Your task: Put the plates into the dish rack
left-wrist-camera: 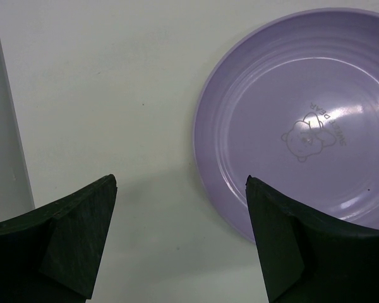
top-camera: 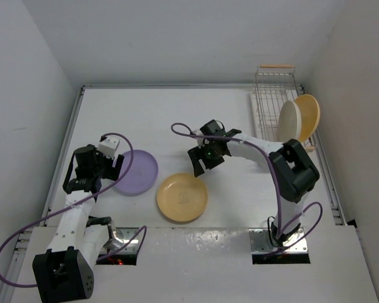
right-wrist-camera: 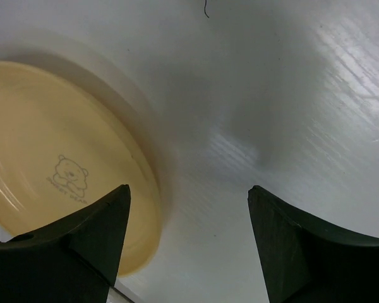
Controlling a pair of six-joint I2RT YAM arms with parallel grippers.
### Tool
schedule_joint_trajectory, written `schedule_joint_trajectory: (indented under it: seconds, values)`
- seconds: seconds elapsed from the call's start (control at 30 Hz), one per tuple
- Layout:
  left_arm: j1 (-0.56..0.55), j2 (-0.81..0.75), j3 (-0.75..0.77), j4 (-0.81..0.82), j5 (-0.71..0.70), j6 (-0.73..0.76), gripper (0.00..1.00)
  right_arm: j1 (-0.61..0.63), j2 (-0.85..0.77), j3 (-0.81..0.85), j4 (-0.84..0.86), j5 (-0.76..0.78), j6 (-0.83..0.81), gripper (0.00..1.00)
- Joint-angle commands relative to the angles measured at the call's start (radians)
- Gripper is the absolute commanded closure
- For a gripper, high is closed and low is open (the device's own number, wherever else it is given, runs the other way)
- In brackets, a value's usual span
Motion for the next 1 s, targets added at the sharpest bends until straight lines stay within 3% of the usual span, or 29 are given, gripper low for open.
schedule_joint_trajectory:
  seconds: [0.0,0.2,0.33,0.57,0.87,0.97]
  values:
    - [0.011,-0.014,-0.008,0.032,-0.004,0.0,0.12,0.021,0.022,-0.006,0.043,0.007,0.039,0.26]
    - [0.011,-0.014,-0.008,0.032,-0.004,0.0,0.12,0.038,0.081,-0.088,0.095,0.055,0.074,0.26]
    - [0.011,-0.014,-0.008,0.032,0.005,0.0,0.12,0.049,0.084,-0.125,0.135,0.058,0.082,0.44]
    - [0.011,-0.014,-0.008,0.032,0.005,0.0,0.12,0.006,0.056,-0.165,0.193,0.021,0.138,0.96]
    - [0.011,-0.014,-0.008,0.032,0.005,0.0,0.12,-0.037,-0.06,-0.141,0.172,0.052,0.129,1.0]
    - [0.011,-0.014,-0.008,0.032,0.005,0.0,0.12,-0.028,-0.154,-0.076,0.123,0.148,0.123,1.0]
